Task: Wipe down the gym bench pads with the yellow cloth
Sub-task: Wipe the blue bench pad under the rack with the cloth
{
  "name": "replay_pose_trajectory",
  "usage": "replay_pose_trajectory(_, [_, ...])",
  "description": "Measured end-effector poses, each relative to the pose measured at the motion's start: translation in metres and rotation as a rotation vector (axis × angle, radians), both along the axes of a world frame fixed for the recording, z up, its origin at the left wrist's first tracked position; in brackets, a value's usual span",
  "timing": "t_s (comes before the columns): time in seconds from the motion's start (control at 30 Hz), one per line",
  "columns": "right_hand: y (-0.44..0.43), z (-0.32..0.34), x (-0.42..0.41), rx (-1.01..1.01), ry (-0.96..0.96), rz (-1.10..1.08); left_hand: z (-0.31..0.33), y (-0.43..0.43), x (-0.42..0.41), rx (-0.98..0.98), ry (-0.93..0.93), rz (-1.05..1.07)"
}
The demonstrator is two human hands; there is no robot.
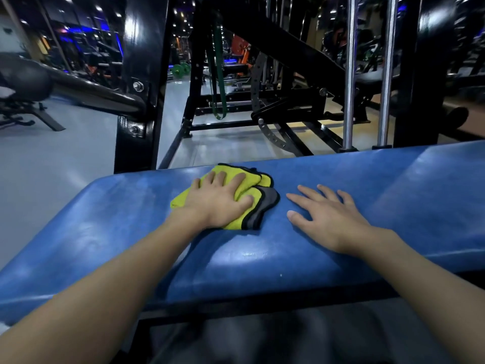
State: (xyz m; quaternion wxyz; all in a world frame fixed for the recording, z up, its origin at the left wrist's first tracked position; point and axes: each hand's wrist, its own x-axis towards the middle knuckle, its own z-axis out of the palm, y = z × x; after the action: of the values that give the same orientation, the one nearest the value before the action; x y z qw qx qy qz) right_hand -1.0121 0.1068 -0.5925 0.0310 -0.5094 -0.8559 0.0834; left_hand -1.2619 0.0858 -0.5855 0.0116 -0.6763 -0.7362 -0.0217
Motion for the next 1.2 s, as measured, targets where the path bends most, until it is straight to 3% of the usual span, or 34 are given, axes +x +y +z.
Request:
replay_pose_trajectory(0.23, [-0.012, 0.009, -0.003, 0.119, -0.018, 0.022, -0.001, -0.104, 0.019, 0.031, 0.026, 0.019])
replay_pose_trajectory(0.4, [-0.021, 0.016, -0.012, 0.171, 0.163, 0.072, -0.003, -0.144, 0.029, 0.105, 0.062, 0.024])
replay_pose_trajectory(0.47, [-0.02, 0.013, -0.016, 0.154, 0.151, 0.068, -0.002, -0.145, 0.027, 0.126, 0.046, 0.009])
replay_pose_trajectory(0.67, [-0.013, 0.005, -0.021, 0.015, 0.002, 0.102, -0.003, -0.115, 0.014, 0.047, 0.052, 0.001])
replay_pose_trajectory(1.2, [-0.008, -0.002, -0.022, 0.044, 0.008, 0.088, 0.007, 0.058, -0.035, -0.029, -0.023, 0.069])
